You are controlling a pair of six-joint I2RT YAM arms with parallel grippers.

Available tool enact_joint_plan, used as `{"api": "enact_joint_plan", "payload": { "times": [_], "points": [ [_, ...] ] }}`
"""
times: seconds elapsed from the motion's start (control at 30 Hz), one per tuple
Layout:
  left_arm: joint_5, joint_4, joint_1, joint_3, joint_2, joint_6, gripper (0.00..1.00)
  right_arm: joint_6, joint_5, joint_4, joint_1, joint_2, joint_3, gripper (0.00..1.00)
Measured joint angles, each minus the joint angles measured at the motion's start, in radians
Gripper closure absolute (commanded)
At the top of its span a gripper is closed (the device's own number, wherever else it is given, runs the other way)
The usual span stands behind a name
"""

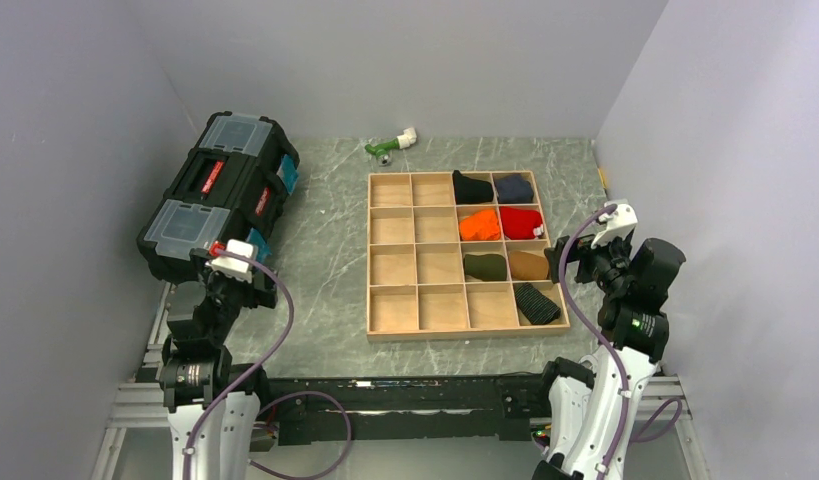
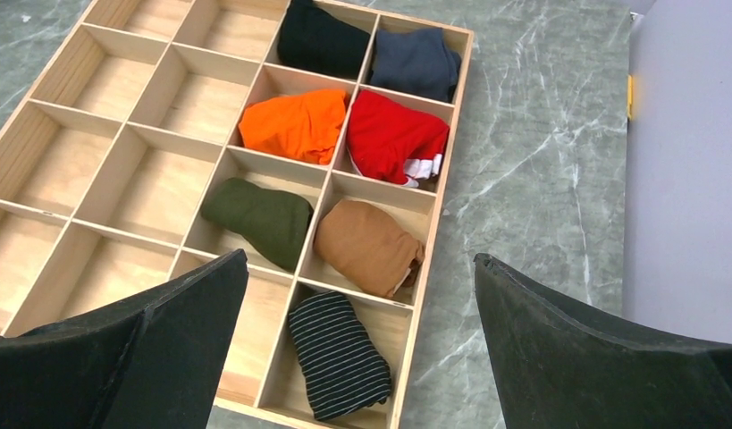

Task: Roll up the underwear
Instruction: Reset both arms

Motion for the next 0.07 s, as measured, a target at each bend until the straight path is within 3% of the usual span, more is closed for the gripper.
{"api": "enact_joint_plan", "payload": {
  "times": [0.07],
  "points": [
    [0.000,0.000,0.003,0.000,0.000,0.000,0.01,-0.001,0.000,0.000,0.000,0.000,0.000,0.00]
  ]
}}
